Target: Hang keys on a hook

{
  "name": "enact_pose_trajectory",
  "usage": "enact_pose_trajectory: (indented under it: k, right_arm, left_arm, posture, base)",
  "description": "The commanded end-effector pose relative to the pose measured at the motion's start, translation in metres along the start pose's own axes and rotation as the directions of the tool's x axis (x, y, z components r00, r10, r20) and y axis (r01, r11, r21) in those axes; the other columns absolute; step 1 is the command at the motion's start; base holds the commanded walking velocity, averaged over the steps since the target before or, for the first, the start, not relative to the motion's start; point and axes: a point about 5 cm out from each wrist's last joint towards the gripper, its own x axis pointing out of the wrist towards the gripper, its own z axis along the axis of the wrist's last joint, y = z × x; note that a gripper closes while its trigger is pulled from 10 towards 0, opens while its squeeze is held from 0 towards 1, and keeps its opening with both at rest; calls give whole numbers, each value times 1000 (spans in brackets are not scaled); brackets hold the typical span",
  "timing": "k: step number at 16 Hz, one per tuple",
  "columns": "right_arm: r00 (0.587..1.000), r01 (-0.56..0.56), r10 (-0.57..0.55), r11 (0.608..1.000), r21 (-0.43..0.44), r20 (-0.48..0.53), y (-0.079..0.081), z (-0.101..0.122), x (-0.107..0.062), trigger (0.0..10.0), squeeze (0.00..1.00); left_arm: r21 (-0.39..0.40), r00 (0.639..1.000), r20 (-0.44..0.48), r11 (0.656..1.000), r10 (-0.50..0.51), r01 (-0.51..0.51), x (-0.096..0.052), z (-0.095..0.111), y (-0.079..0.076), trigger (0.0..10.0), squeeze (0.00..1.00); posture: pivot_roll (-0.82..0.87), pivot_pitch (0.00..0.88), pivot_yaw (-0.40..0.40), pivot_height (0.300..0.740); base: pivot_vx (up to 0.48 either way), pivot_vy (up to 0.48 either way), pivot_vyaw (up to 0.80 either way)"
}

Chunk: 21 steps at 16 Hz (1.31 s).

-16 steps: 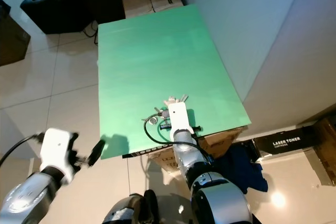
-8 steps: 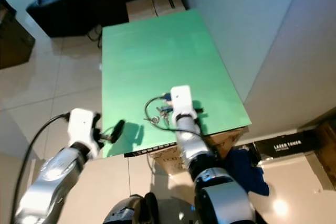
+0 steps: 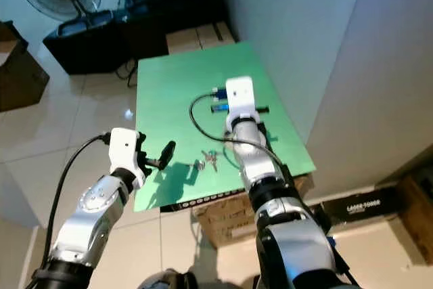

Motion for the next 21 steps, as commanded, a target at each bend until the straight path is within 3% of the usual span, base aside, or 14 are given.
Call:
enact_pose_trajectory:
  k: [1,3,4,5,6,7,8,9,14,21]
  right_arm:
    - [1000,-26,26,1000,2,16,3,11,5,0,0]
    - [998,-54,55,998,-27,33,-5,21,11,0,0]
    - [999,-41,41,998,-53,3,-10,15,10,3922,0]
    - [999,-29,28,998,-53,-30,-13,7,8,10000,0]
    - [998,-26,23,999,-44,-65,-11,-2,4,10000,0]
    - [997,-29,26,999,-32,-79,-8,-8,1,10000,831]
    - [996,-29,27,999,-24,-79,-6,-9,0,10000,831]
    - [996,-38,37,999,-14,-83,-2,-12,-3,10000,1000]
    - [990,-38,39,999,13,-133,-3,-28,-9,10000,1000]
    - [988,-73,77,997,38,-137,7,-27,-9,10000,1000]
  left_arm:
    - [11,1000,7,999,30,-30,2,0,6,10000,0]
    - [7,998,31,999,48,-48,8,3,6,10000,0]
    - [5,998,42,999,52,-52,10,5,7,10000,0]
    - [7,997,46,998,54,-55,10,5,9,10000,0]
    - [7,997,46,998,61,-62,10,3,11,10000,0]
    - [8,997,47,998,62,-63,10,2,11,10000,0]
    - [9,997,46,998,61,-62,10,2,11,10000,0]
    - [13,998,43,998,53,-54,10,1,10,10000,0]
    - [24,998,37,998,60,-60,5,-4,13,10000,0]
    - [31,996,33,996,81,-82,-2,-7,18,10000,0]
  posture:
    - [-121,0,133,740]
    - [-117,0,120,740]
    - [-114,0,116,740]
    - [-112,0,114,740]
    - [-113,0,119,740]
    - [-114,0,124,740]
    - [-114,0,126,740]
    - [-112,0,132,740]
    - [-94,0,127,740]
    - [-64,0,115,740]
  base:
    - [0,0,0]
    - [0,0,0]
    - [0,0,0]
    - [0,0,0]
    - [0,0,0]
    - [0,0,0]
    - [0,0,0]
    - [0,0,0]
    - [0,0,0]
    - [0,0,0]
